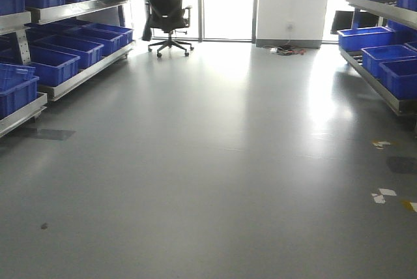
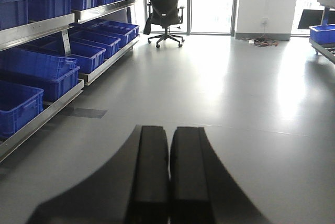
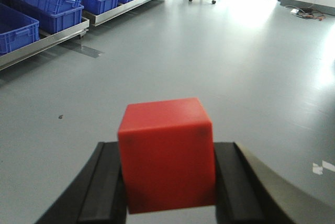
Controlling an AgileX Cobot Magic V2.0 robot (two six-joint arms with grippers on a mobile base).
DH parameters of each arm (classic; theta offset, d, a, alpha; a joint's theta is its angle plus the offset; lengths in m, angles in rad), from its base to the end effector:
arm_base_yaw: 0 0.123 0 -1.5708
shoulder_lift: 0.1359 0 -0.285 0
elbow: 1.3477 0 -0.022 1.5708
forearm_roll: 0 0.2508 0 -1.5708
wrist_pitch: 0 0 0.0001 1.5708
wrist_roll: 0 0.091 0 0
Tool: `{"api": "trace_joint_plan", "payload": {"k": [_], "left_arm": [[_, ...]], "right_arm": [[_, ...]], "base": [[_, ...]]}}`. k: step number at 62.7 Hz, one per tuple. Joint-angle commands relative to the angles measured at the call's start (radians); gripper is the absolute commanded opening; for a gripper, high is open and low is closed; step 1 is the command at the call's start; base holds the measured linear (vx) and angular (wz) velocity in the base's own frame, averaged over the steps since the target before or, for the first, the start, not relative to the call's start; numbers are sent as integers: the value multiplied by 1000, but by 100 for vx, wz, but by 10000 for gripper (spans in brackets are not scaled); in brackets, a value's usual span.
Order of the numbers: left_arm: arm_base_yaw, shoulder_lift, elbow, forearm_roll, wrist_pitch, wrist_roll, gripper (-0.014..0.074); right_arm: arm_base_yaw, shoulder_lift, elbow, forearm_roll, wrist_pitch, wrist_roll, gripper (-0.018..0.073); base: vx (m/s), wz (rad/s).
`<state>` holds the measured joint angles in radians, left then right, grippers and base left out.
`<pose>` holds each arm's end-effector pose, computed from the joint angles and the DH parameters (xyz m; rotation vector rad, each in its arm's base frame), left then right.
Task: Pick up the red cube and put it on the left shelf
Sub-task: 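Drive the base away from the table holding the red cube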
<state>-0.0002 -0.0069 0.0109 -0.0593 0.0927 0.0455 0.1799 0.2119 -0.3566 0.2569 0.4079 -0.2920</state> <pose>0.0565 -0.0005 0.2015 -0.0063 1.5801 -0.0151 0.0578 0.0199 0.2843 -0.2776 1.7150 0.1791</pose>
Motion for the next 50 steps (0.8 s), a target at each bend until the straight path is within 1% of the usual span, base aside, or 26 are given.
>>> {"api": "trace_joint_plan", "payload": {"k": [1,26,50], "left_arm": [[-1,-13,24,-7,-79,-6,90],[-1,-13,24,-7,-79,-6,90],[-1,-13,24,-7,-79,-6,90]], "right_arm": [[-7,8,-27,5,-89,-1,23],[-7,8,-27,5,-89,-1,23],[-7,8,-27,5,-89,-1,23]], "base": [[52,15],[57,18],[66,26]]}}
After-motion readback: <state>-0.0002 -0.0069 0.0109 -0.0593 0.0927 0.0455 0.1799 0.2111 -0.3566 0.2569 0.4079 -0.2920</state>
